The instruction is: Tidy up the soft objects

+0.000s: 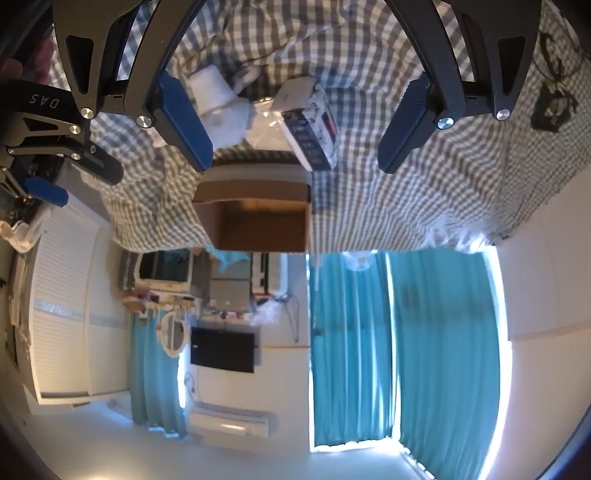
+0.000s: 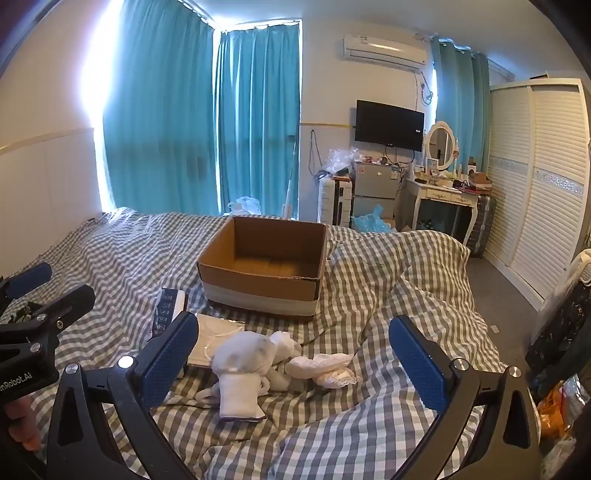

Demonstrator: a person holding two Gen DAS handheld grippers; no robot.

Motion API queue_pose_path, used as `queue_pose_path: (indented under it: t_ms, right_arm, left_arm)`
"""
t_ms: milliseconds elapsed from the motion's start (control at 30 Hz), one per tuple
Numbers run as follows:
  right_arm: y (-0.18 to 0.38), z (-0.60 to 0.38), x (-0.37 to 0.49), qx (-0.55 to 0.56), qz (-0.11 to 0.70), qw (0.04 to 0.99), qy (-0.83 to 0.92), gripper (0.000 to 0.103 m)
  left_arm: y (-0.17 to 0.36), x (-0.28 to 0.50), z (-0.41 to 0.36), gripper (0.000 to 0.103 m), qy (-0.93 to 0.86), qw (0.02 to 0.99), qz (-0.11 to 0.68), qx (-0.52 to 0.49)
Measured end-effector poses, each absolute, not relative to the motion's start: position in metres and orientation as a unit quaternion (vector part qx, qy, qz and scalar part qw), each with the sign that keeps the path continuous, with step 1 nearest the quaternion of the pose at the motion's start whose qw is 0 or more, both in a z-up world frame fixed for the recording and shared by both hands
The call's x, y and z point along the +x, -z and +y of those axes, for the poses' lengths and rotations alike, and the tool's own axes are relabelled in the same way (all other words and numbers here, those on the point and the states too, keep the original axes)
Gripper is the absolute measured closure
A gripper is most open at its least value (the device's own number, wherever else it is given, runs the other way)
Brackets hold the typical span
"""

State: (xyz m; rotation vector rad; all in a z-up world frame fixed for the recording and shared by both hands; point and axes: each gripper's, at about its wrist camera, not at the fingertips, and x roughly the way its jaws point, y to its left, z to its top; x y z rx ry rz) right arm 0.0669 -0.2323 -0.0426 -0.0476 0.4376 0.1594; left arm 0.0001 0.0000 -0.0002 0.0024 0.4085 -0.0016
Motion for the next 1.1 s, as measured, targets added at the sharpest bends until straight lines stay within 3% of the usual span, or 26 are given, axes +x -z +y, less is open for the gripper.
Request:
queue_pose_path:
  t_ms: [1100]
  right_arm:
    - [0.0416, -0.2298, 0.0658, -0.031, 0.214, 0.973, -0.08, 0.0]
  left_arm:
    - [0.0042, -0.001, 0.0055, 0.011, -0.008, 0.978, 0.207, 0.001]
